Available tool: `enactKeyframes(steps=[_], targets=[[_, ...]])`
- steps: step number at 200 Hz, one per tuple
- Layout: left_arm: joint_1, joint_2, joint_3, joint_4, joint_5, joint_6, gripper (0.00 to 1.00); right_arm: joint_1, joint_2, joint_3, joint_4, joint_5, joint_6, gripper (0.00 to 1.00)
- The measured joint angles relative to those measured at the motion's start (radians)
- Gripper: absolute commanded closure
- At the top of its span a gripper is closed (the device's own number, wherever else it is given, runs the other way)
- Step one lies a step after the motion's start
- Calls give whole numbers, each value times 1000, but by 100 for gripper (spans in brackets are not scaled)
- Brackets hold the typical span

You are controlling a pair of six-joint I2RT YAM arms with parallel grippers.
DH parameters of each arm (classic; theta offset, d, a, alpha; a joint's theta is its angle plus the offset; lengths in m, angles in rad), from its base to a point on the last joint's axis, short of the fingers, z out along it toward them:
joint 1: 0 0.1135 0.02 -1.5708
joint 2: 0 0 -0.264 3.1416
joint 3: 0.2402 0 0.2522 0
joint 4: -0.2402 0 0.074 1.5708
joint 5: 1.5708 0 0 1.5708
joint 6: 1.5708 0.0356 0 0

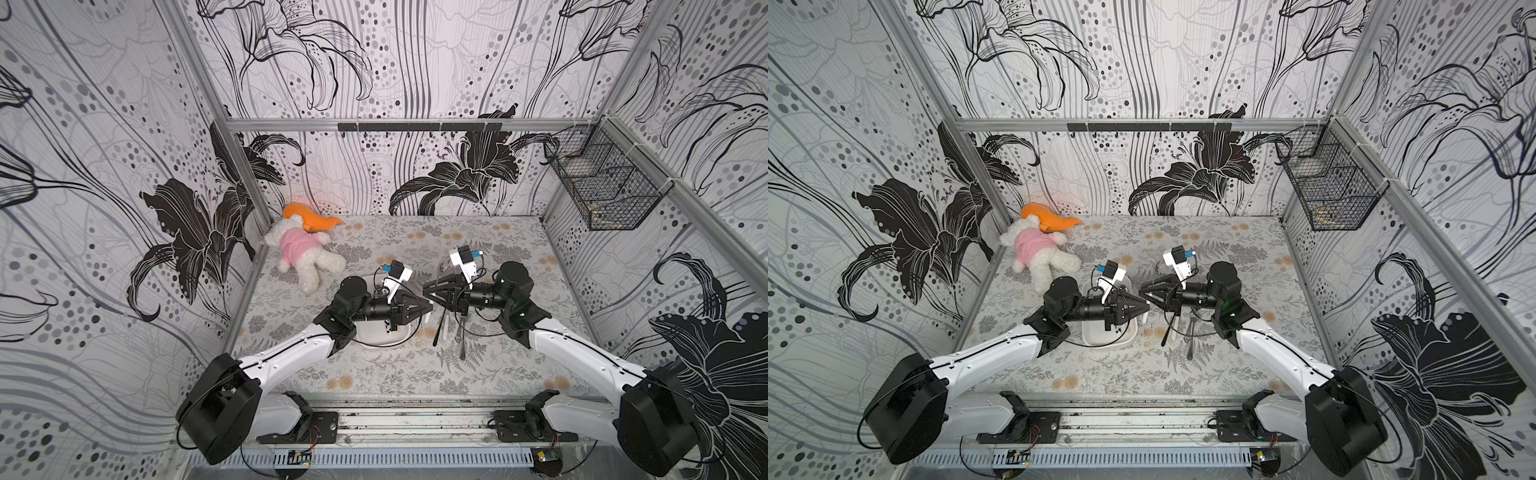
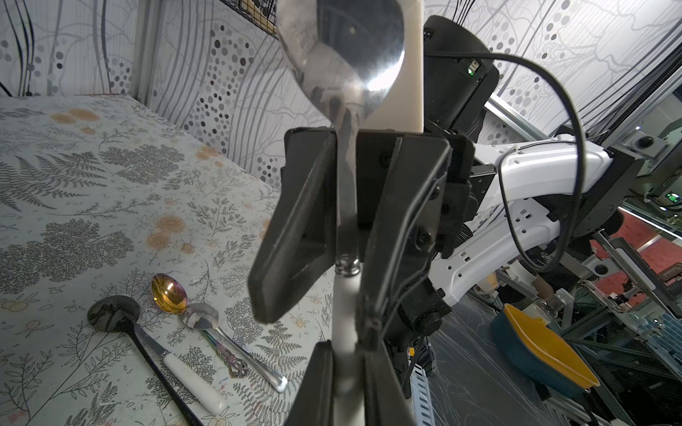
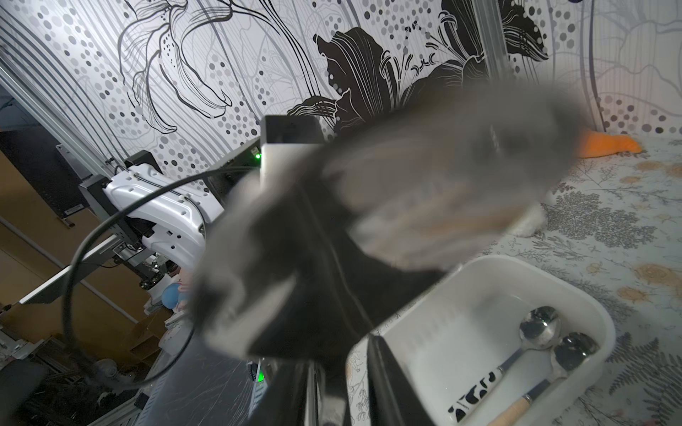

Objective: Put the spoon into the storage box
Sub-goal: Place the spoon in the storage box.

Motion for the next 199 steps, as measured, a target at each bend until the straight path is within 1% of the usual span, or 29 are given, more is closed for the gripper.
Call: enactKeyframes(steps=[18, 53, 71, 98, 143, 154, 181, 188, 192, 199], targets=[[0, 0, 0, 0, 2, -1, 100, 0, 1, 0, 0, 2, 4, 72], [2, 0, -3, 12, 2, -10, 100, 0, 9, 0, -13, 1, -1, 64], [7, 0, -14, 27, 2, -23, 100, 0, 13, 1, -28, -2, -8, 64], [13, 0, -19, 30, 6, -33, 100, 0, 13, 1, -44, -4, -12, 66], [19, 0, -25, 41, 8, -47, 100, 1, 10, 1, -53, -6, -15, 75], [19, 0, -25, 41, 9, -49, 100, 2, 10, 1, -52, -9, -15, 80], [23, 0, -28, 42, 9, -49, 100, 5, 10, 3, -50, -13, -6, 97], [24, 0, -29, 44, 8, -50, 100, 5, 10, 4, -53, -12, 2, 100], [24, 0, -29, 44, 6, -50, 95, 5, 11, 5, -53, -11, 5, 100], [24, 0, -29, 44, 1, -50, 75, 5, 12, 6, -53, -8, 12, 100]])
